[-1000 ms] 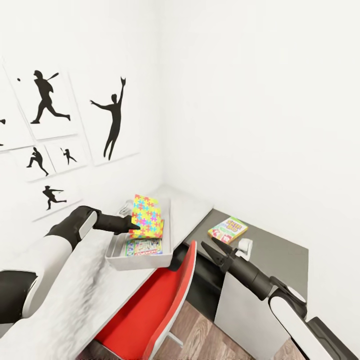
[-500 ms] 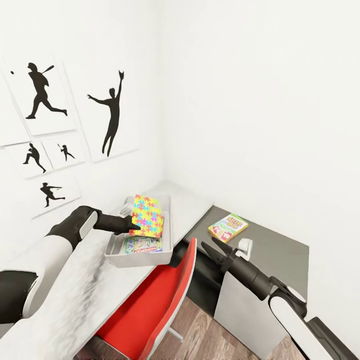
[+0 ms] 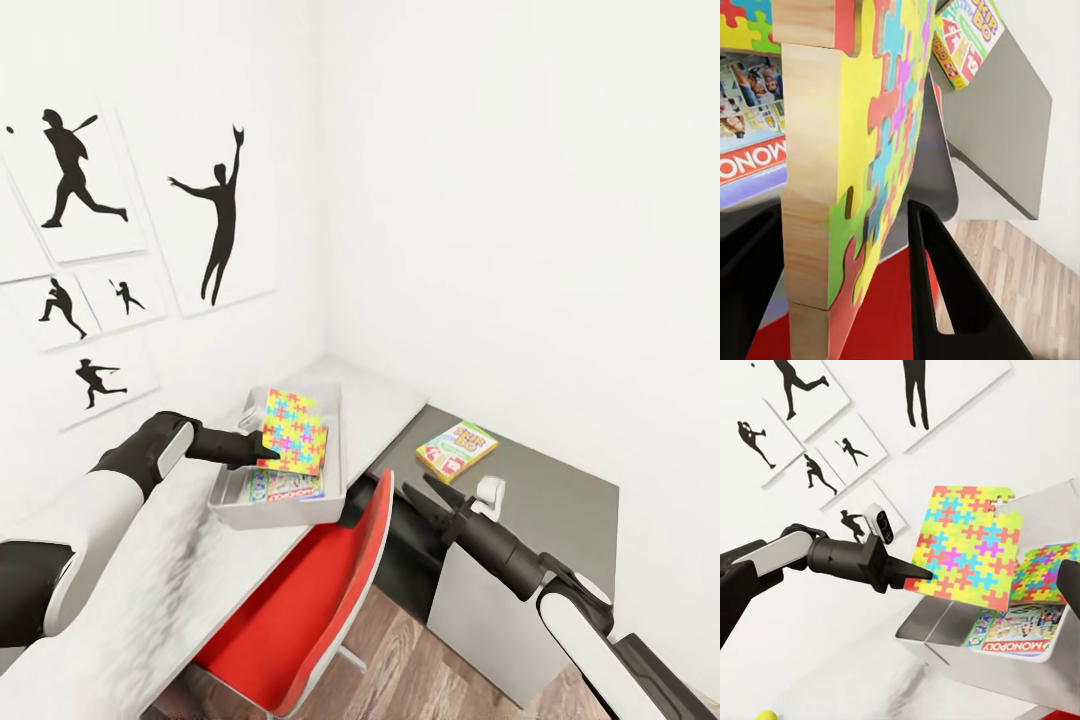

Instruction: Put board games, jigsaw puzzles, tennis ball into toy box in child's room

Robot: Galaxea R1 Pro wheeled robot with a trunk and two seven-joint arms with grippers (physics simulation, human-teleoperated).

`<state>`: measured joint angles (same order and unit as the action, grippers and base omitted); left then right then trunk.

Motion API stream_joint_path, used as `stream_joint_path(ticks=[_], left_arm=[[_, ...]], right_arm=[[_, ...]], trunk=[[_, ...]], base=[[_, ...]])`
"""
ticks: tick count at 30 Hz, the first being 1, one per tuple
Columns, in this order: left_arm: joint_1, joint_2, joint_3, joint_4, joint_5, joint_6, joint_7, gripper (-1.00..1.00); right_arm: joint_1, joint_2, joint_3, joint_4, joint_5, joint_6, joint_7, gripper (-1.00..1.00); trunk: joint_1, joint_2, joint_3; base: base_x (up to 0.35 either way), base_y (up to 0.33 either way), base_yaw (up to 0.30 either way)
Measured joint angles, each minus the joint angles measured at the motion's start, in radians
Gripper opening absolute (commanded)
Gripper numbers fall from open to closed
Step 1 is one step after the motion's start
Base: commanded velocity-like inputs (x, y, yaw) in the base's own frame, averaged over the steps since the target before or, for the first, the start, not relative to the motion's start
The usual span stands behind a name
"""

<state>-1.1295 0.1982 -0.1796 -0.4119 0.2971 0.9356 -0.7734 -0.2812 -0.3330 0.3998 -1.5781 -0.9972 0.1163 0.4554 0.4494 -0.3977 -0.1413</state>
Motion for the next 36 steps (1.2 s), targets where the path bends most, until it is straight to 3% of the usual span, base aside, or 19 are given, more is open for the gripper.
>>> stream_joint_path(ticks=[36], left_arm=[[0.000, 0.000, 0.000, -0.039, 0.000, 0.001, -0.001, -1.00]], right_arm=[[0.000, 0.001, 0.000, 0.000, 0.000, 0.002, -0.001, 1.00]], trunk=[[0.000, 0.000, -0.060]], base=[[0.000, 0.000, 0.000]])
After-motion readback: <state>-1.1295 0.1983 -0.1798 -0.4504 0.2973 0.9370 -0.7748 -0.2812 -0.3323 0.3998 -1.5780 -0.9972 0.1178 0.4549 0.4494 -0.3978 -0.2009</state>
